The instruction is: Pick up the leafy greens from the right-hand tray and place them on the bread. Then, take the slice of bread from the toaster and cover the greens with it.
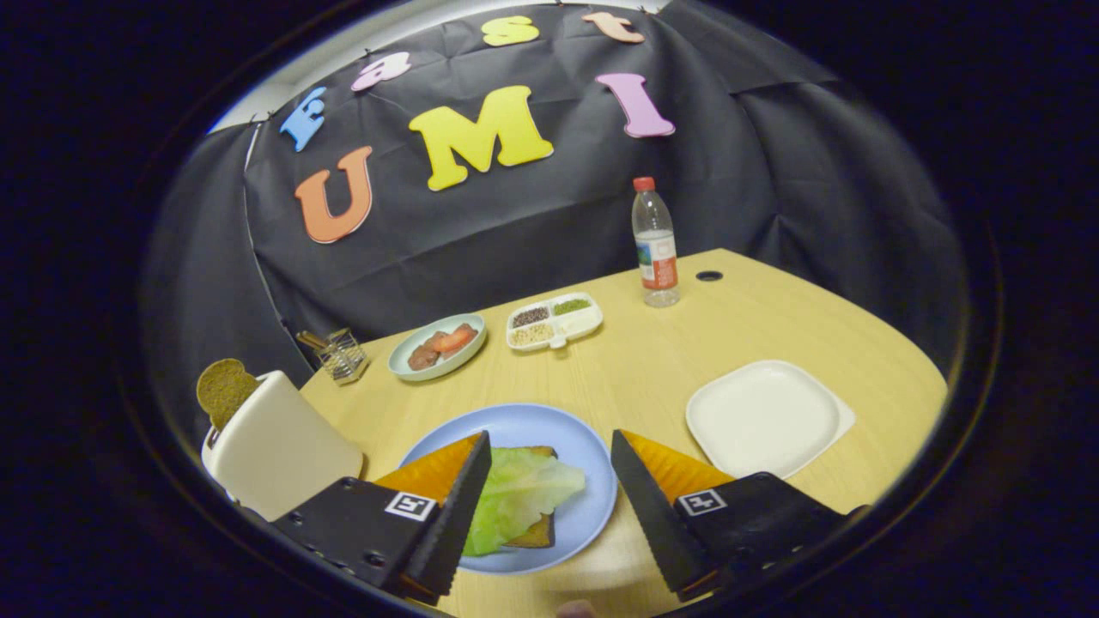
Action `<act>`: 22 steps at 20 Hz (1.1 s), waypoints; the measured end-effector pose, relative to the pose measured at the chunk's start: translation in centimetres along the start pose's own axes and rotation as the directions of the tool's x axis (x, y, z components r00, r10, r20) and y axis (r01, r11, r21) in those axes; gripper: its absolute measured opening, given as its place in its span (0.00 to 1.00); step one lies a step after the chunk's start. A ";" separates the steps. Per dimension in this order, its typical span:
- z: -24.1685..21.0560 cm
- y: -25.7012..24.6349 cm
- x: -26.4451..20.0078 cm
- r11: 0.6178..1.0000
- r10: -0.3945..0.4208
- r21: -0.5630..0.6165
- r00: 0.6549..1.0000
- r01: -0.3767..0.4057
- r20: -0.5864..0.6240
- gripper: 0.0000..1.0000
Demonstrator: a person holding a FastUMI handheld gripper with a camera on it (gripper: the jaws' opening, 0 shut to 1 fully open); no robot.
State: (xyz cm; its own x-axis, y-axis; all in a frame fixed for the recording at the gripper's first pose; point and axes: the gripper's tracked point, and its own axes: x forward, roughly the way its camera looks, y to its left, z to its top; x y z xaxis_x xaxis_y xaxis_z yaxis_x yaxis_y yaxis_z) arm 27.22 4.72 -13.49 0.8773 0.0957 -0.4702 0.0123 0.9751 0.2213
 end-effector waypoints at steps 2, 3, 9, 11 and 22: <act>1.6 2.4 -2.6 0.999 0.007 -0.045 0.998 -0.004 0.063 0.96; 2.6 3.8 -4.0 0.997 0.009 -0.073 0.995 -0.001 0.103 0.96; 4.7 16.3 -10.1 0.985 0.141 -0.128 0.969 -0.117 0.203 0.96; 4.2 20.2 -10.8 0.978 0.176 -0.149 0.963 -0.147 0.203 0.96; 0.4 29.5 -6.0 0.963 0.123 -0.252 0.986 -0.093 0.109 0.96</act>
State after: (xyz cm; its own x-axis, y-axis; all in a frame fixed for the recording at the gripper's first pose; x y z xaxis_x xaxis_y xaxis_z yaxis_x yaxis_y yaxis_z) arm 22.48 32.87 -3.75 0.9191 0.1928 -0.3437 -0.1903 0.9809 0.0414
